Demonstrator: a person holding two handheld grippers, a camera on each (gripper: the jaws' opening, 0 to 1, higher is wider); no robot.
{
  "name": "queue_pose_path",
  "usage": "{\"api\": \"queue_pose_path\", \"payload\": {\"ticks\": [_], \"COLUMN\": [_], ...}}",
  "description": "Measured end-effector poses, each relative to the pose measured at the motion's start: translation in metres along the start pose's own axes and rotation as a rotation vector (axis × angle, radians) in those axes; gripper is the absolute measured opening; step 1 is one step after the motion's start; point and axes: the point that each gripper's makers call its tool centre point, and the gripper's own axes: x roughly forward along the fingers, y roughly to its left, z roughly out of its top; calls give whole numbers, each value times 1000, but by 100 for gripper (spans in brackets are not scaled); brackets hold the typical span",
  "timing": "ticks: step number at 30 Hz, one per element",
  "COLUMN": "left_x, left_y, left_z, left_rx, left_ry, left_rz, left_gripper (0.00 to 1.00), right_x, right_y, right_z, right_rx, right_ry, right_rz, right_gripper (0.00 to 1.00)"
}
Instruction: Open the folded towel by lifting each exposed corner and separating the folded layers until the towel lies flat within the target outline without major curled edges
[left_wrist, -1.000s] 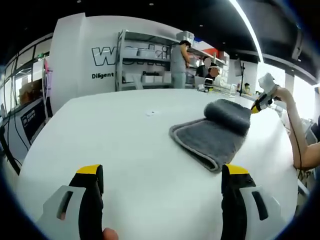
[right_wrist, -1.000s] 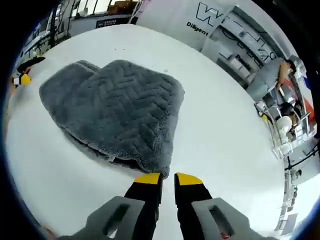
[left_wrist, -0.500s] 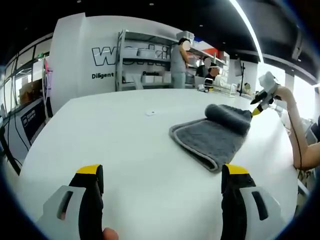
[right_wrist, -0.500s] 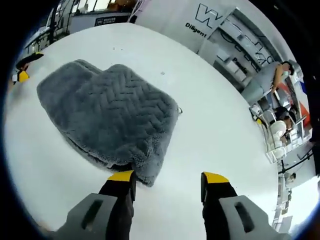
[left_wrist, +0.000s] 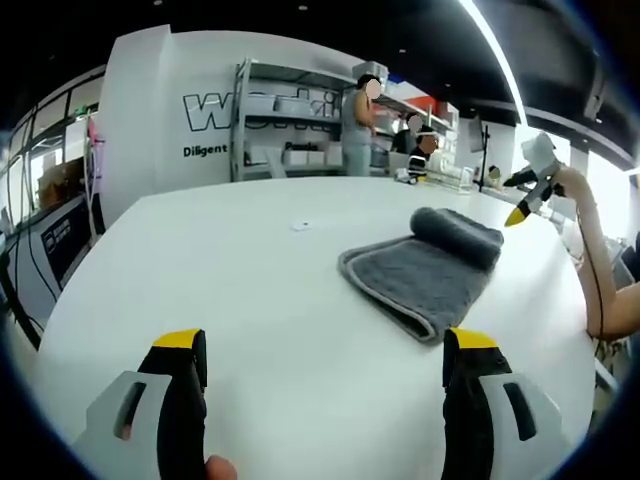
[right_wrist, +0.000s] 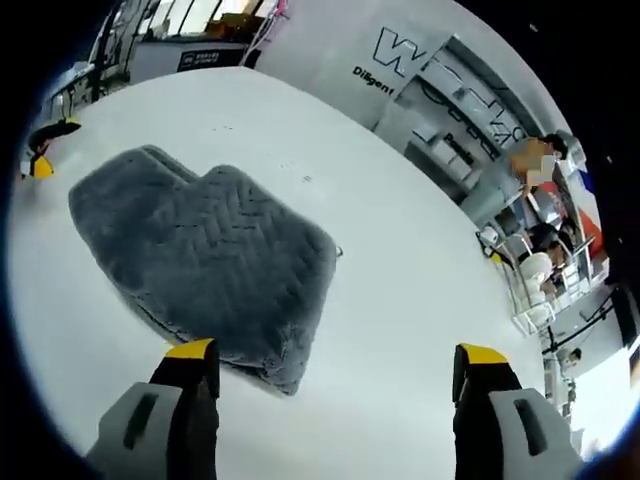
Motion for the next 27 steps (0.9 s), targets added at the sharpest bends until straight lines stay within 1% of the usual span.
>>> {"api": "queue_pose_path", "payload": {"ticks": [2,4,6,9,10,13,16,17,19,20,22,23,27], "left_x": [-1,-1,-2,-2,-2,-4,-5,-5,-4,-4,-3,-3,-3], "left_y": [-1,-1,-2,-4,-4,-5,-11,-12,-13,-14,-14,-13,-13], "left_z": [-1,-1,-1,-1,-1,6,11,11,11,10,8,8,8], "left_rx": [1,2,3,4,6,31,43,44,48,53,58,59,57], "left_ry": [1,1,0,-2,-2,-25,-46,-47,-44,-37,-27,-24,-24], "left_rz": [2,2,2,-2,-3,3,-20,-26,-32,-33,-30,-29,-32], "left_gripper": [97,97,97,97,97,97,98,98,98,98,98,98,98], "right_x": [-1,-5,-10,-16,-17,-16,-13,-13,-11,-10,-10,-11,-11], "right_y": [4,10,22,38,46,60,76,83,96,105,115,120,144], "right_z": [6,19,31,47,52,62,64,62,64,67,72,75,78], "right_rx": [-11,-17,-24,-45,-64,-118,-191,-224,-282,-310,-337,-354,-466], "right_ry": [-25,-76,-118,-161,-170,-171,-134,-115,-99,-103,-109,-110,-113], "right_rz": [24,40,57,101,117,141,155,164,187,203,221,232,300], "right_gripper": [99,99,99,99,99,99,99,99,99,99,99,97,76]}}
